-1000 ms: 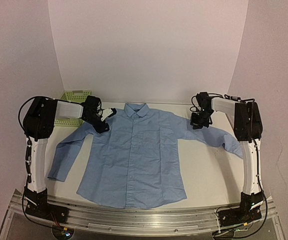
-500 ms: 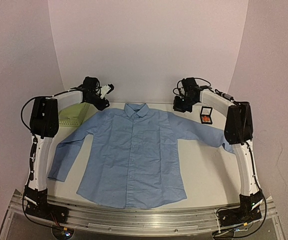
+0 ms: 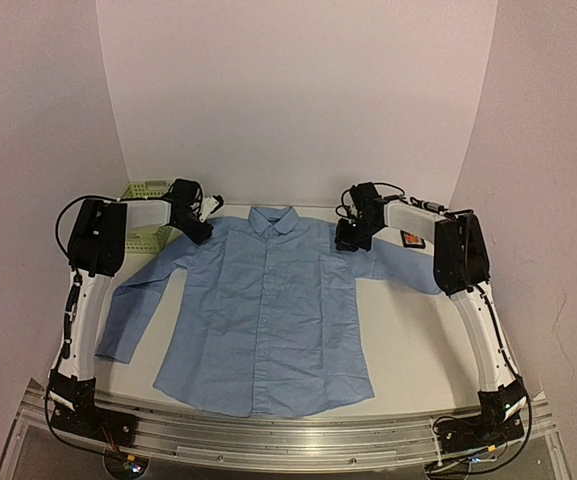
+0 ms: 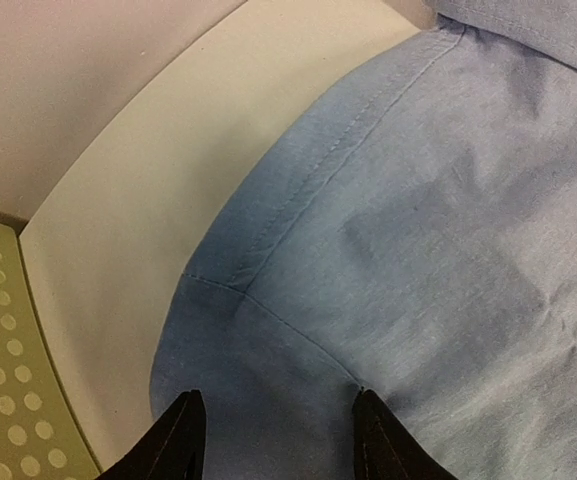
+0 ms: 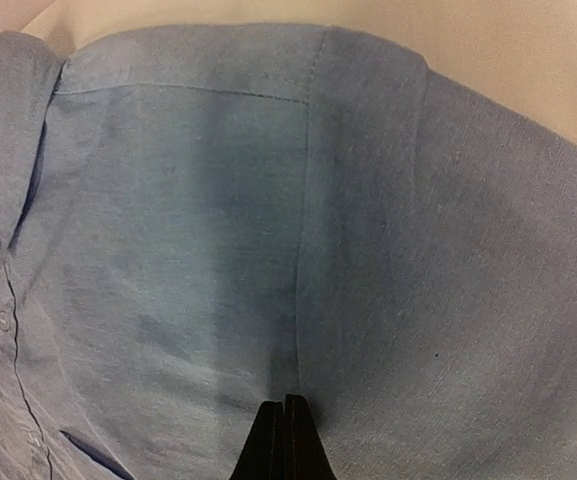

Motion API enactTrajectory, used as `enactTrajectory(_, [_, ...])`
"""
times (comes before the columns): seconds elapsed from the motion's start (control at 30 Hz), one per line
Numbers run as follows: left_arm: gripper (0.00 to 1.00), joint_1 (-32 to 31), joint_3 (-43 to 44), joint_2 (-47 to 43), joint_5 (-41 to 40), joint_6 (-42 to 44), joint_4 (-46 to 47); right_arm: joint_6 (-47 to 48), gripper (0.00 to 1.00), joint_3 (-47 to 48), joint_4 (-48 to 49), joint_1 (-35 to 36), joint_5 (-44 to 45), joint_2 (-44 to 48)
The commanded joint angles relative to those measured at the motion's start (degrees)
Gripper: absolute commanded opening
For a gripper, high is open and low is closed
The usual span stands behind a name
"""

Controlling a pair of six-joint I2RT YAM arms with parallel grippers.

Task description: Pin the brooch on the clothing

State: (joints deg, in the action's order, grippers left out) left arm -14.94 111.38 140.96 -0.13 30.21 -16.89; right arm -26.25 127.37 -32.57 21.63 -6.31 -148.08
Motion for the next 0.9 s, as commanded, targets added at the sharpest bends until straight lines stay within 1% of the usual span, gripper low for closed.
enactTrajectory(0.0, [0.5,1.42,-0.81,0.58,-3.65,1.72,3.27,-2.79,0.0,-0.11,2.18,0.15,-1.63,-1.84])
enactTrajectory(0.23, [0.5,1.83,-4.51,-0.83,-4.81,5.24,5.9,-4.77,0.0,-0.27,2.94,0.11,-2.42,-3.18])
enactTrajectory(0.43, [0.5,2.12,-5.39,-0.81,-5.73,6.38,6.87,-4.65,0.0,-0.19,3.12,0.14,-1.8,-3.13])
enactTrajectory(0.63, [0.51,1.6,-5.52,-3.95,-0.47,6.8,5.05,-3.5,0.0,0.91,3.22,0.13,-2.34,-2.63])
enactTrajectory(0.87, [0.52,0.49,-5.48,-10.94,6.14,8.46,0.69,-1.73,0.0,4.44,3.42,0.13,-3.07,0.24])
